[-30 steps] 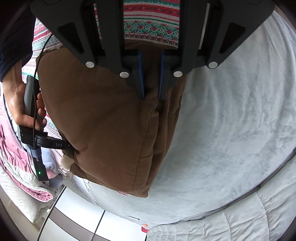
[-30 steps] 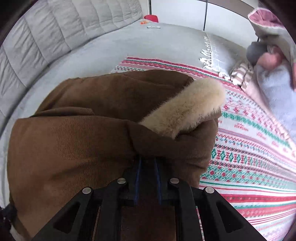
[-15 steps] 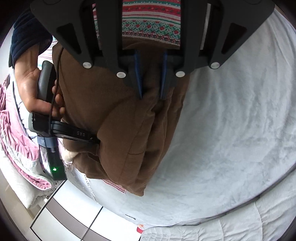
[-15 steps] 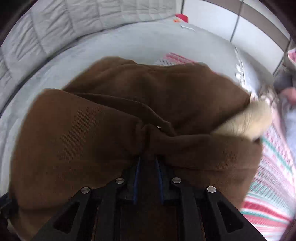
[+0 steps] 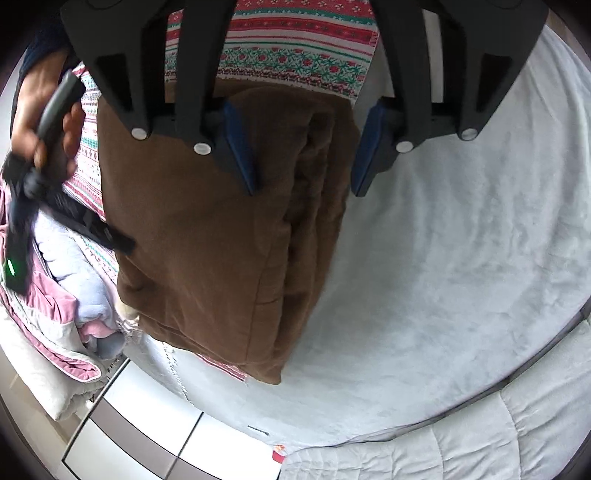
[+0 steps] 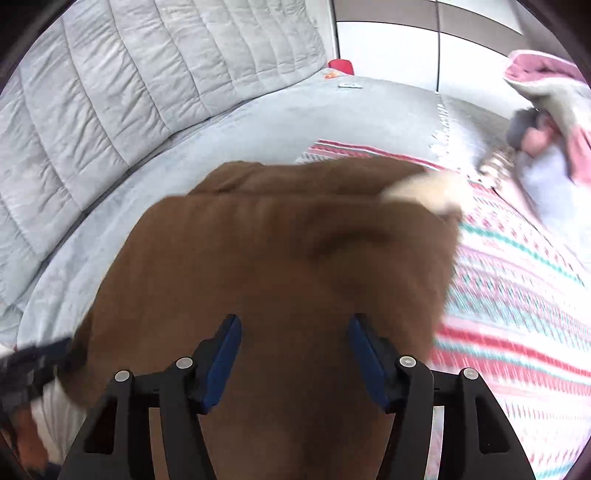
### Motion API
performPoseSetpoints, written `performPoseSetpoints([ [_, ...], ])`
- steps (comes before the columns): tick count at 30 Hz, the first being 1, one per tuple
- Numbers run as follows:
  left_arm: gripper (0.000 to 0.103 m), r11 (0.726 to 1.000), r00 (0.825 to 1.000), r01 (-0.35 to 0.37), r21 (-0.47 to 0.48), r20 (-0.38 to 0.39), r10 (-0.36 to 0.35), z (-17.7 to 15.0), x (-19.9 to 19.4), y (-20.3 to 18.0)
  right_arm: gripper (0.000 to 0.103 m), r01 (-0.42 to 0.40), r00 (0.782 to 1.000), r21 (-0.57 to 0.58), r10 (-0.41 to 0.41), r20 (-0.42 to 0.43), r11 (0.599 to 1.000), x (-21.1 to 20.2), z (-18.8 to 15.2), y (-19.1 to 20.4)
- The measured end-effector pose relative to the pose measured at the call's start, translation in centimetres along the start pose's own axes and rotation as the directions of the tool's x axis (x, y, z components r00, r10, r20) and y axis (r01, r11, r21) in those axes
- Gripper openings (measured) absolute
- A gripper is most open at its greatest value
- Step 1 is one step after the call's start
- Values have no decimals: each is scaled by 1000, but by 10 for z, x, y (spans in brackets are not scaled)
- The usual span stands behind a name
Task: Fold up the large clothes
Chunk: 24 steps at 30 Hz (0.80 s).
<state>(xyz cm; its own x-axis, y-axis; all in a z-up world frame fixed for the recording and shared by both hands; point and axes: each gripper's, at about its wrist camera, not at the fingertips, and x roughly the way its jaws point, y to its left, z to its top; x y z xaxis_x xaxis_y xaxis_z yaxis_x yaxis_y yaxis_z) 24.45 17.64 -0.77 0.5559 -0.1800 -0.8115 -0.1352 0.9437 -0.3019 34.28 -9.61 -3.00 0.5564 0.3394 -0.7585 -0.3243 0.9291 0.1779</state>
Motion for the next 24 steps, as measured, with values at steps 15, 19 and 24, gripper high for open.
performPoseSetpoints([
  [15,66,947,970,210,-245,-70,-233,-2,7,50,75,-135,986,273,155,-54,953,-52,-83,-69],
  [19,70,923,957,261,-281,-48,-285,-10,4,60,75,-162,982,286,182,-43,944,-50,-79,-68],
  [24,79,932,956,255,-258,-78,-283,-17,12,53,75,-179,978,315,203,-46,932,-43,-80,-69],
])
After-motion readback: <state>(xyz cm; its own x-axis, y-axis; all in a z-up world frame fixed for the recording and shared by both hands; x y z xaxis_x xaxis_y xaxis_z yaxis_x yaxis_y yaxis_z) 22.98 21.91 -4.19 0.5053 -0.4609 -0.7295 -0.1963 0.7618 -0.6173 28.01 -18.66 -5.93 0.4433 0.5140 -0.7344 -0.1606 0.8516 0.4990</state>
